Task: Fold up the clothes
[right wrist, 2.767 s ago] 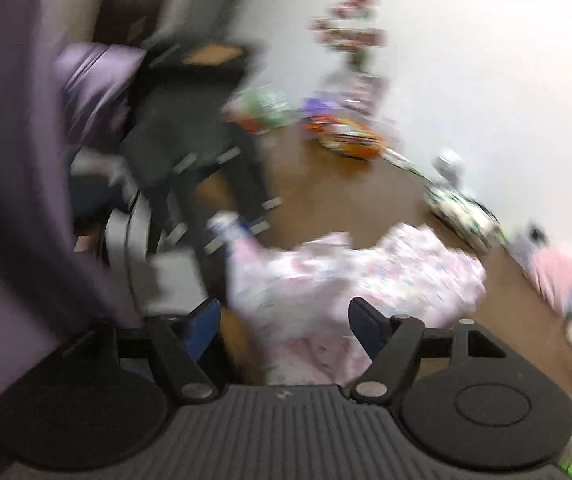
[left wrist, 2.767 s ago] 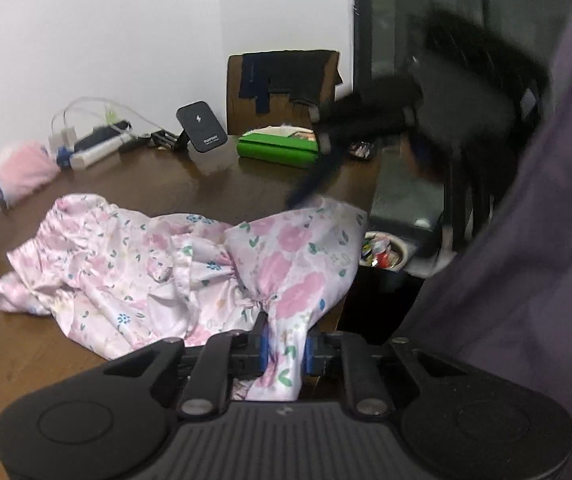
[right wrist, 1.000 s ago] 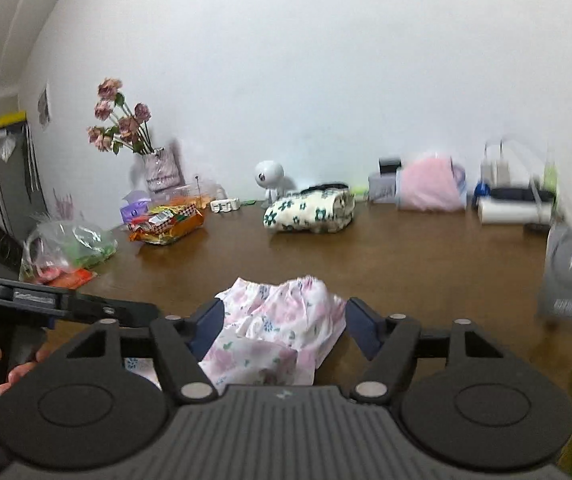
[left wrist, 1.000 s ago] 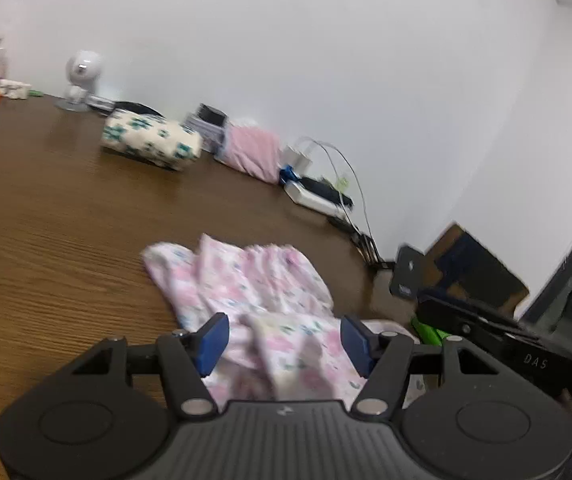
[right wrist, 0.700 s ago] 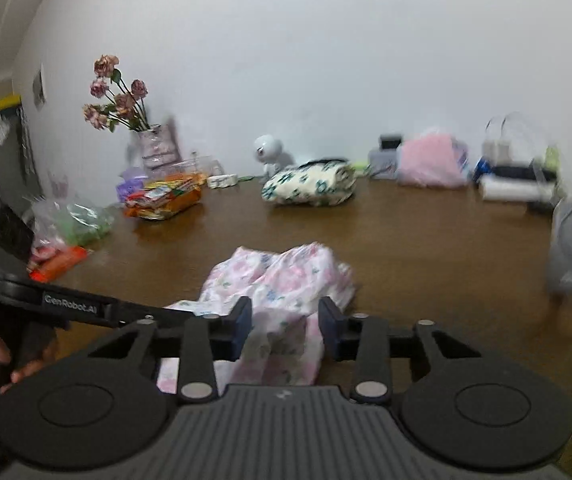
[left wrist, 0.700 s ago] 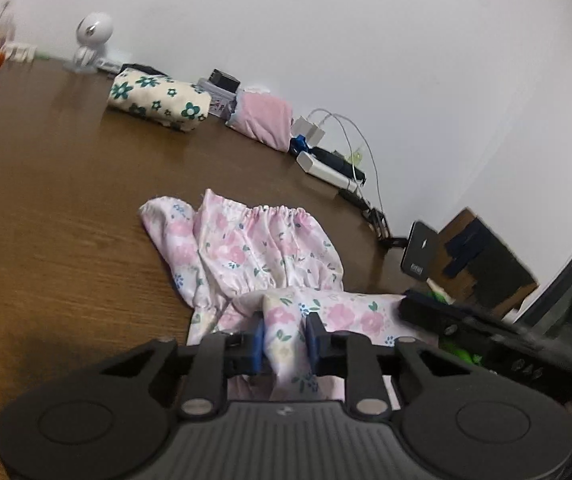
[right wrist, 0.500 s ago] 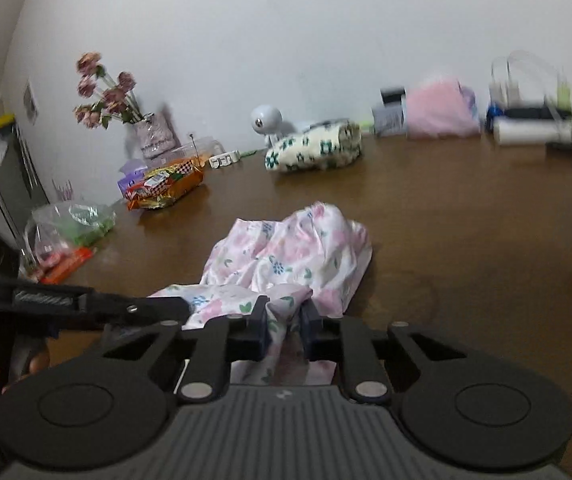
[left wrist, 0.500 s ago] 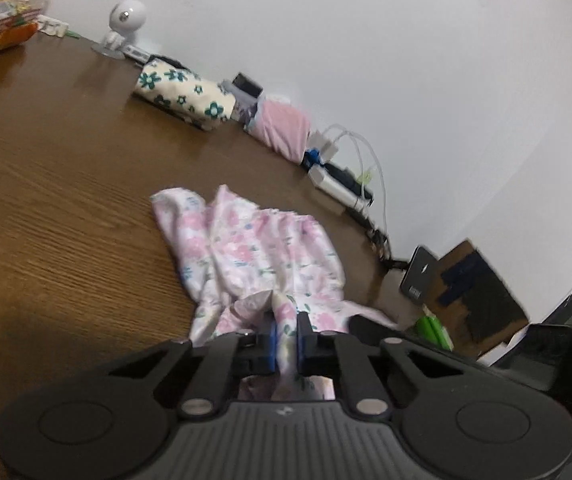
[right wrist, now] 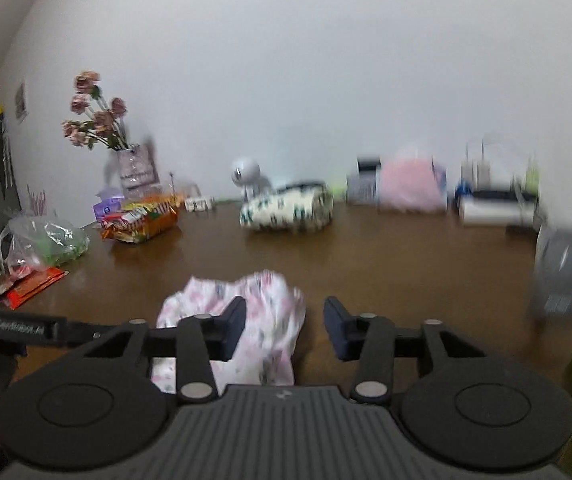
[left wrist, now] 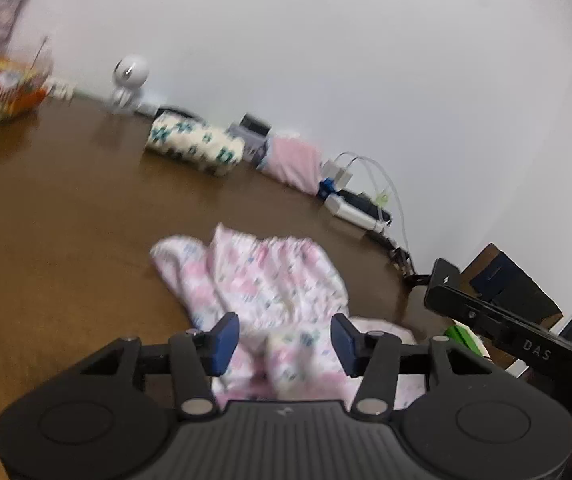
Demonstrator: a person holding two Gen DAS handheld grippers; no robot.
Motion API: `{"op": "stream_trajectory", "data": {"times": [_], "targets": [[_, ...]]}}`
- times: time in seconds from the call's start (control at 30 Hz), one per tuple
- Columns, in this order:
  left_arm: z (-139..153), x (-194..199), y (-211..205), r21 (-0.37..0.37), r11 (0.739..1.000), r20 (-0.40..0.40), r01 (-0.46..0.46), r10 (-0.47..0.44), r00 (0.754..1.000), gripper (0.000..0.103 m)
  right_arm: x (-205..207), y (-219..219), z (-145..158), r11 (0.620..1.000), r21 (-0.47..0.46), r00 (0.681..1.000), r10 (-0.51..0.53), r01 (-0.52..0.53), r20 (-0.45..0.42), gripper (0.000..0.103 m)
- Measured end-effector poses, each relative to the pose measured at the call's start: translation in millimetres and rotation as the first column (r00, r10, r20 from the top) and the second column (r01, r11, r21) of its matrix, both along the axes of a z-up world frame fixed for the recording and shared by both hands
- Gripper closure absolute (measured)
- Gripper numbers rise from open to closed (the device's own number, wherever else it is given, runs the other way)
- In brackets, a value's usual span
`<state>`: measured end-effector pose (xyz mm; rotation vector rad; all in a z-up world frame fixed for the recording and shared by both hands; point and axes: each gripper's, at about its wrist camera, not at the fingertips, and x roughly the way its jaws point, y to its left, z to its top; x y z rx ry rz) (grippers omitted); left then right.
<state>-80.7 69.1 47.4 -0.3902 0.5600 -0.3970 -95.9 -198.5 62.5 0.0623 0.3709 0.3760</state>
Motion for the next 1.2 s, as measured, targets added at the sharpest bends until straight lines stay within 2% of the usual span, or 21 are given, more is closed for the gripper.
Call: {"op": "stream_trajectory", "data": {"times": [0.03,0.07,0.13,0.23,0.3,0.37,0.43,0.47,0.57,0.63,0.67,0.7,0.77,0.83,0.9,0.97,1.03,1.1,1.17,1.2], "targets": [[0,3,-2,-0.002,1.000,-0.001,0.013,-0.013,1.000,0.049,-2,2,3,1.000,-0.005,1.000,0.020,-0.020,-0.001,0.079],[-1,6,-4,-0.005,1.000,-0.002,0.026,-0.026,1.000,0.045,-2,5,3,0.999,0.003,0.999,0.050,-0.050,-0.013,0.082],[-8,15,-5,-0.030,0.999,-0.040,0.043,-0.044,0.998,0.044,4,15,-8,0.994,0.009,0.993,0.105,-0.105,-0.049,0.081],[-22,27,-5,-0.058,0.998,-0.122,0.039,-0.046,0.991,0.058,23,29,-35,0.992,-0.018,0.984,0.123,-0.126,-0.132,0.081],[-27,27,-5,-0.039,0.998,-0.121,0.050,-0.054,0.991,0.073,33,35,-49,0.991,-0.023,0.976,0.125,-0.131,-0.176,0.081],[-32,27,-2,-0.047,0.997,-0.127,0.056,-0.062,0.990,0.076,37,36,-57,0.991,-0.013,0.973,0.130,-0.135,-0.192,0.081],[-38,28,5,-0.103,0.993,-0.136,0.054,-0.068,0.988,0.083,38,36,-58,0.991,-0.005,0.972,0.133,-0.136,-0.196,0.081],[-39,27,7,-0.132,0.990,-0.135,0.054,-0.072,0.988,0.092,36,35,-57,0.991,-0.006,0.973,0.130,-0.133,-0.193,0.081],[-32,22,10,-0.160,0.985,-0.090,0.071,-0.086,0.992,0.098,25,27,-46,0.992,-0.004,0.982,0.123,-0.125,-0.145,0.078],[-24,16,9,-0.131,0.988,-0.062,0.083,-0.091,0.994,0.098,17,22,-36,0.992,0.001,0.986,0.123,-0.124,-0.109,0.072],[-21,14,8,-0.116,0.989,-0.052,0.086,-0.093,0.994,0.098,15,21,-34,0.992,0.000,0.987,0.126,-0.127,-0.098,0.066],[-22,14,8,-0.096,0.993,-0.071,0.073,-0.080,0.994,0.098,15,21,-35,0.990,-0.004,0.986,0.136,-0.138,-0.099,0.064],[-28,15,6,-0.051,0.997,-0.104,0.056,-0.061,0.993,0.097,21,27,-39,0.984,-0.025,0.977,0.169,-0.174,-0.127,0.064],[-32,17,5,-0.039,0.998,-0.119,0.045,-0.050,0.992,0.092,28,38,-50,0.981,-0.074,0.973,0.167,-0.181,-0.161,0.064],[-30,17,5,-0.018,1.000,-0.113,0.026,-0.028,0.993,0.079,32,42,-56,0.983,-0.081,0.972,0.149,-0.166,-0.181,0.064],[-23,13,7,0.010,1.000,-0.088,-0.001,0.002,0.996,0.070,30,40,-51,0.984,-0.077,0.974,0.148,-0.163,-0.171,0.064],[-8,3,11,0.047,0.999,-0.011,-0.005,0.005,1.000,0.070,21,35,-39,0.984,-0.073,0.981,0.153,-0.162,-0.123,0.064],[8,-9,10,0.066,0.996,0.078,0.052,-0.057,0.995,0.071,15,30,-28,0.984,-0.052,0.982,0.165,-0.170,-0.087,0.064],[13,-11,0,0.086,0.990,0.091,0.108,-0.116,0.989,0.072,17,29,-26,0.982,-0.037,0.979,0.182,-0.186,-0.090,0.065],[8,-5,-7,0.109,0.987,0.062,0.117,-0.124,0.990,0.079,23,32,-29,0.980,-0.042,0.976,0.187,-0.193,-0.111,0.065]]}}
